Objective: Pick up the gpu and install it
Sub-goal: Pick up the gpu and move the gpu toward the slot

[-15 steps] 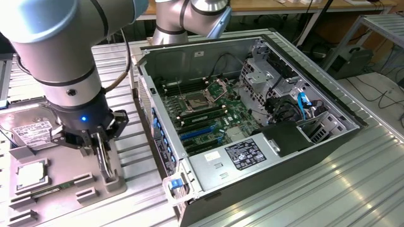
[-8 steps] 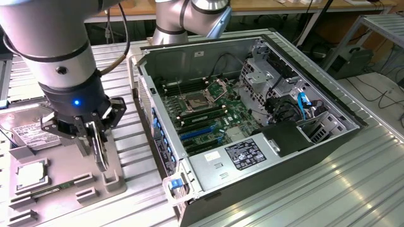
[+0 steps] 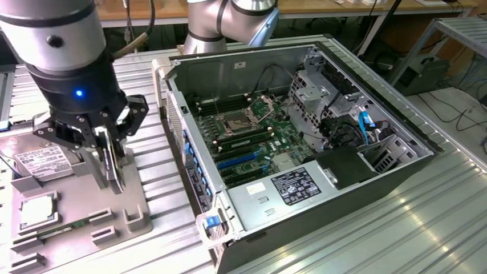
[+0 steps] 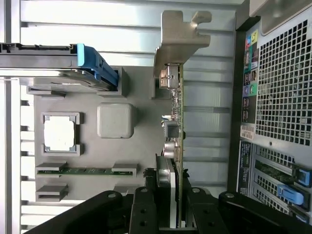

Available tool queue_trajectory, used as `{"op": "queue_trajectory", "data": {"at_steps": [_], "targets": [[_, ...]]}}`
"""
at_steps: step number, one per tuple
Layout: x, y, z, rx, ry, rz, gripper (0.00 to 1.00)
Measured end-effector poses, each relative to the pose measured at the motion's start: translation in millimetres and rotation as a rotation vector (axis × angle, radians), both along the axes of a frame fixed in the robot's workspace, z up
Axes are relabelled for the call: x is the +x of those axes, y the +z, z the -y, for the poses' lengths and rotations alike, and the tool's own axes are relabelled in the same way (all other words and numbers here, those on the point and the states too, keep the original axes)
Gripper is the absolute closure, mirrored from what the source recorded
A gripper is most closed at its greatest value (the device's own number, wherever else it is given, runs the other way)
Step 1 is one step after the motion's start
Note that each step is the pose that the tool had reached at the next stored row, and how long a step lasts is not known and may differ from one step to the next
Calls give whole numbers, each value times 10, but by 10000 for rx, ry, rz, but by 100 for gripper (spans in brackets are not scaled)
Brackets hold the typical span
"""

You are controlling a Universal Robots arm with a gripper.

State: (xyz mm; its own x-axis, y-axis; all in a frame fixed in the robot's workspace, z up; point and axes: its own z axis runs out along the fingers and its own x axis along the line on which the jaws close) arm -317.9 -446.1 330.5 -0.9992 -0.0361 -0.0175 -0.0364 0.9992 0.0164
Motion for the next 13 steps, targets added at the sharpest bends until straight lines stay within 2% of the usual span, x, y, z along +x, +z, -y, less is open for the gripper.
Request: {"op": "queue_trajectory", "data": {"at_steps": [9,11,13], "targets": [[0,403,0,-1,-1,-1,72],[0,572,0,-2,-1,-1,72],[0,674,0,0,0,0,72]]}}
